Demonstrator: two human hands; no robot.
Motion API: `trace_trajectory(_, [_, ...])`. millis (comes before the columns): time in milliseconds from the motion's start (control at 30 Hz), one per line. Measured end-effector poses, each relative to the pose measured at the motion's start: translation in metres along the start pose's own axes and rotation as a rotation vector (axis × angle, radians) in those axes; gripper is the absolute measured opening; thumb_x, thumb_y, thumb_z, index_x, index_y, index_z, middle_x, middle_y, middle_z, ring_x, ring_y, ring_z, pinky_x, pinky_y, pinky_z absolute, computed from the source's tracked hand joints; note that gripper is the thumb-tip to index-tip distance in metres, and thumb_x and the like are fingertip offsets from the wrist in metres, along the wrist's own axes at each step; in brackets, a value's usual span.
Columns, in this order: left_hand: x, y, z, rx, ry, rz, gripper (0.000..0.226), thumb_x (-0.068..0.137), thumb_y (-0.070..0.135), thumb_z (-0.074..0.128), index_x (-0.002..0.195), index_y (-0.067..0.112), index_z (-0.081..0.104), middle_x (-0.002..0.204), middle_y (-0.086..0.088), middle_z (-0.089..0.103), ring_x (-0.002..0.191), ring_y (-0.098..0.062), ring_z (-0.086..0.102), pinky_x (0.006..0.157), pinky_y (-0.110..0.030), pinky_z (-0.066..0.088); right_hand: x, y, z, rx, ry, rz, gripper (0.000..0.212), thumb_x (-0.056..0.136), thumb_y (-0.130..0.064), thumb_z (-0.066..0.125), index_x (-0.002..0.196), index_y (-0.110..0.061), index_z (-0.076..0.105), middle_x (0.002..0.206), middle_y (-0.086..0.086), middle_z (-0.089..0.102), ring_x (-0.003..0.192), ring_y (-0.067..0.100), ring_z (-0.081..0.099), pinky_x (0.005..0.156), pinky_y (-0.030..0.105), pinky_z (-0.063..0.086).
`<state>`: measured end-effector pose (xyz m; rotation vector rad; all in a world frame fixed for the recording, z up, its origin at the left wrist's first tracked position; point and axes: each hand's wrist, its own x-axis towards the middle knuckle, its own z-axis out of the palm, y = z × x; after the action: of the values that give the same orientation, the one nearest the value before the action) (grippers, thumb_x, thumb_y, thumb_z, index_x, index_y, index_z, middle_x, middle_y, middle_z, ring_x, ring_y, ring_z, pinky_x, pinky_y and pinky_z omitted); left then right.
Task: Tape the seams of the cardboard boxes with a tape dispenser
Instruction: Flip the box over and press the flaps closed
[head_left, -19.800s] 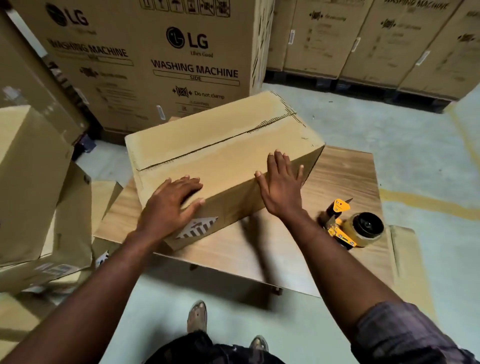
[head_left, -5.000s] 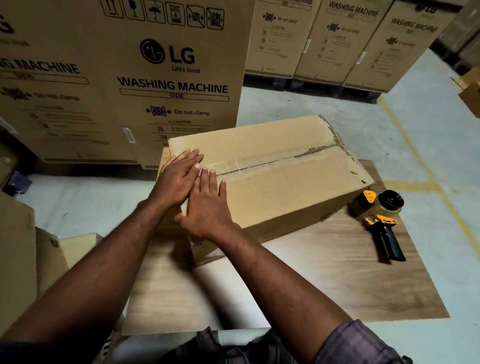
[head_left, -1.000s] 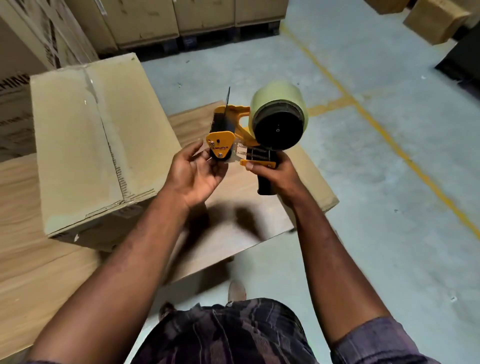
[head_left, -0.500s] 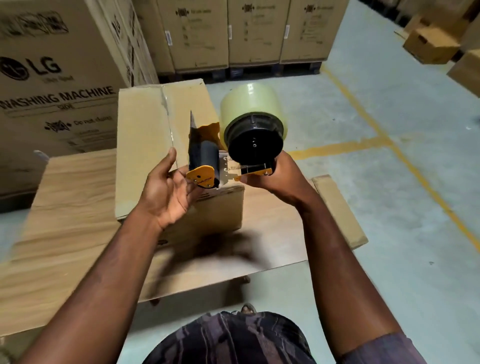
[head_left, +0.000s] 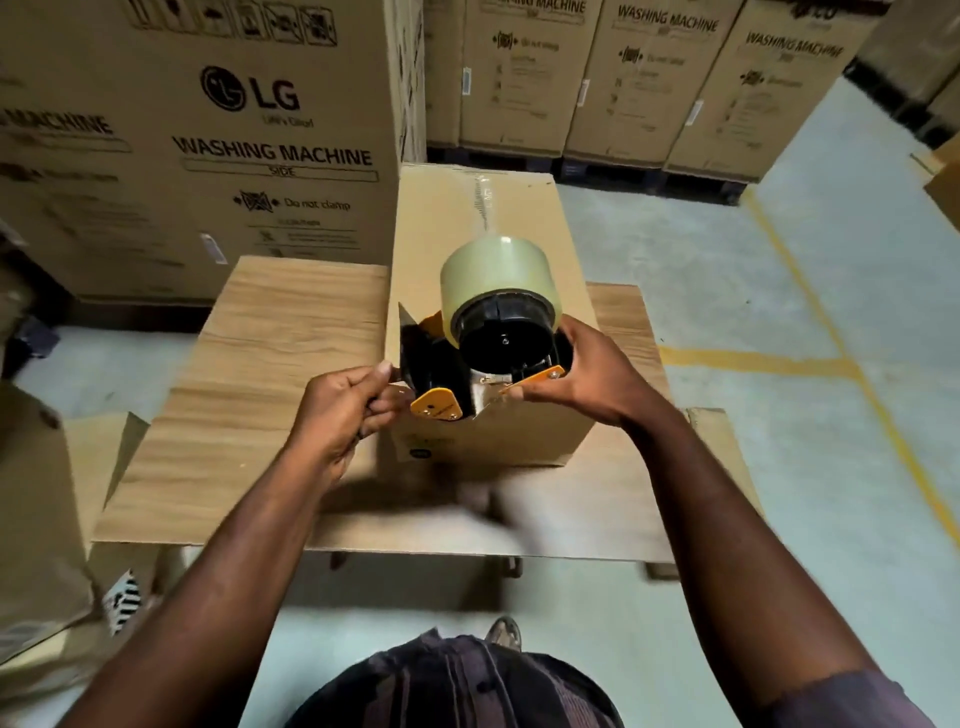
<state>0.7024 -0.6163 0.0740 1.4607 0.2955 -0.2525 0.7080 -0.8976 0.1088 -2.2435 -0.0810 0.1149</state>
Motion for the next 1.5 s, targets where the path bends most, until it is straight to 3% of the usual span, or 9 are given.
trace_trajectory(233, [0.017,-0.018,-0.046,0.080,0.025,0.014,0.019,0.101,0.022,0.058,0.095,0.012,0.073,0.073,-0.007,0.075,0.067,-0.012,0.073,0.057,-0.017,0.057,0.016,-0.012,0.002,-0.174,-0.035,0.016,0.057,0.061,-0.053,0.093,0.087,-0.021,0.054,0.078,-0.007,0.056,0.070,0.010,0.050,0.062,0.035,0.038])
trace_trajectory(433, [0.034,-0.028,-0.042,0.090,0.062,0.032,0.019,0.102,0.023,0.058,0.095,0.014,0.073,0.072,-0.004,0.075,0.066,-0.012,0.073,0.056,-0.018,0.056,0.023,-0.015,0.003,-0.248,-0.040,0.014,0.050,0.066,-0.047,0.093,0.087,-0.024,0.053,0.080,-0.008,0.056,0.070,0.006,0.048,0.059,0.029,0.035])
trace_trajectory(667, [0.052,-0.060,-0.024,0.217,0.109,-0.011,0.029,0.102,0.040,0.054,0.087,0.017,0.063,0.073,-0.002,0.065,0.054,-0.009,0.055,0.052,-0.024,0.044,0.021,-0.014,0.015,-0.315,-0.072,0.041,0.057,0.071,-0.044,0.091,0.104,-0.021,0.051,0.091,-0.015,0.058,0.085,0.013,0.055,0.068,0.033,0.040])
trace_trajectory(800, [0.053,-0.082,-0.026,0.302,-0.016,-0.219,0.053,0.100,0.062,0.039,0.094,0.016,0.062,0.071,0.000,0.055,0.059,-0.014,0.046,0.054,-0.027,0.036,0.019,-0.017,0.014,-0.325,-0.099,0.067,0.057,0.072,-0.042,0.091,0.103,-0.022,0.048,0.090,-0.019,0.057,0.082,0.004,0.054,0.066,0.026,0.040])
trace_trajectory(967, [0.061,-0.096,-0.038,0.267,0.043,-0.263,0.039,0.100,0.050,0.053,0.076,0.019,0.056,0.065,0.001,0.051,0.056,-0.013,0.042,0.054,-0.028,0.033,0.023,-0.018,0.014,-0.318,-0.109,0.105,0.073,0.070,-0.043,0.092,0.131,-0.021,0.057,0.120,-0.005,0.067,0.111,0.018,0.061,0.097,0.038,0.049])
trace_trajectory(1100, [0.065,-0.073,-0.026,-0.141,-0.002,-0.226,0.033,0.096,0.049,0.060,0.078,0.022,0.056,0.061,0.008,0.046,0.053,-0.007,0.036,0.049,-0.022,0.030,0.021,-0.024,0.014,-0.322,-0.130,0.092,0.069,0.073,-0.038,0.090,0.134,-0.028,0.059,0.114,-0.015,0.063,0.111,0.012,0.059,0.094,0.031,0.045])
trace_trajectory(1233, [0.067,-0.077,-0.038,-0.086,0.037,-0.385,0.017,0.092,0.028,0.072,0.103,0.016,0.066,0.066,0.005,0.051,0.056,-0.005,0.041,0.049,-0.016,0.036,0.021,-0.025,0.013,-0.328,-0.153,0.081,0.059,0.074,-0.039,0.089,0.126,-0.034,0.062,0.109,-0.016,0.064,0.107,0.011,0.059,0.092,0.030,0.045])
trace_trajectory(1367, [0.075,-0.050,-0.042,-0.231,0.148,-0.120,0.013,0.090,0.023,0.074,0.095,0.021,0.063,0.076,0.003,0.057,0.059,-0.004,0.052,0.061,-0.019,0.046,0.025,-0.022,0.011,-0.312,-0.181,0.054,0.052,0.072,-0.041,0.091,0.114,-0.043,0.061,0.108,-0.016,0.069,0.110,0.012,0.064,0.099,0.034,0.049])
trace_trajectory(1500, [0.064,-0.038,-0.012,0.086,0.124,0.096,0.019,0.091,0.009,0.066,0.093,0.028,0.064,0.092,0.004,0.067,0.087,-0.012,0.063,0.082,-0.026,0.051,0.028,-0.016,0.009,-0.310,-0.208,0.045,0.052,0.073,-0.043,0.090,0.119,-0.032,0.068,0.108,-0.013,0.071,0.107,0.012,0.065,0.097,0.033,0.050])
